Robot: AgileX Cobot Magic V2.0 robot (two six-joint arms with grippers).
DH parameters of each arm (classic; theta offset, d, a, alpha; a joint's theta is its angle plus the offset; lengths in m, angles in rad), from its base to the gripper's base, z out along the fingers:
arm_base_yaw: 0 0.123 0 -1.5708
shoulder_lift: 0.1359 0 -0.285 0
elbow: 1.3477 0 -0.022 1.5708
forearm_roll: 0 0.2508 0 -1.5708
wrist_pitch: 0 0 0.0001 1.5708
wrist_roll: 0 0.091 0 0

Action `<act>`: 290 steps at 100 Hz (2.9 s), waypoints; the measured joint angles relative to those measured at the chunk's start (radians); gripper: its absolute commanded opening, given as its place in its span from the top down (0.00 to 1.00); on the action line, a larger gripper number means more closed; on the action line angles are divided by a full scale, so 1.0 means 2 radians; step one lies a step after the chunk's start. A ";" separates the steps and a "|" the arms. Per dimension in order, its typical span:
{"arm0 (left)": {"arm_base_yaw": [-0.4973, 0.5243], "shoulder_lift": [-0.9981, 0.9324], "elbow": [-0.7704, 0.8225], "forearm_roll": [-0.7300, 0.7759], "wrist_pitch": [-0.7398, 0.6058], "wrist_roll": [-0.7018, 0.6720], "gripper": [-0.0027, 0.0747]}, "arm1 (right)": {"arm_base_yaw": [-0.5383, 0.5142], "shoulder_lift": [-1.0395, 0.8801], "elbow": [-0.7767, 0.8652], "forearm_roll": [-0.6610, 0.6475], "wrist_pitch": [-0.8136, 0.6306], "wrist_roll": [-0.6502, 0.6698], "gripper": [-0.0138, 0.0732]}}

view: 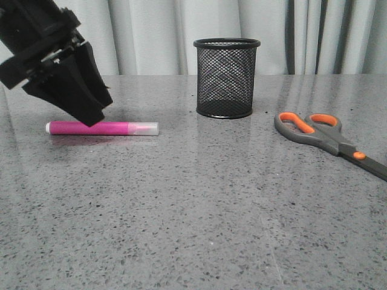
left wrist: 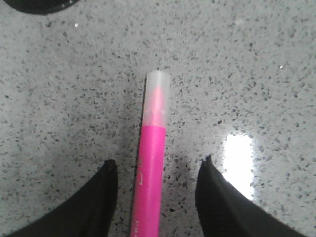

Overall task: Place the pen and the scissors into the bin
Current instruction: 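Lift the pink marker with the left gripper over the mesh cup, then drop the pink marker into the mesh cup and withdraw left gripper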

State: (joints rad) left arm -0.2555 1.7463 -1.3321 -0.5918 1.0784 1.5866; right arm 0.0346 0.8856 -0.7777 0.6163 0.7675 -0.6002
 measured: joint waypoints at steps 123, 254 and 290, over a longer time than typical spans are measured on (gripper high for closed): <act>0.000 -0.024 -0.077 -0.086 0.023 -0.061 0.99 | 0.000 0.000 0.000 0.000 0.000 0.000 0.49; -0.149 0.090 -0.088 -0.506 -0.342 0.061 0.43 | 0.000 0.000 0.000 -0.001 0.006 0.000 0.49; -0.099 -0.019 -0.088 -0.411 -0.308 0.027 0.99 | 0.000 0.000 0.000 -0.001 0.006 0.000 0.49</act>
State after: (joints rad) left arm -0.4533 1.7089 -1.5085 -1.4147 0.4630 1.6411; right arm 0.0346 0.8856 -0.7777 0.6139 0.7790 -0.6002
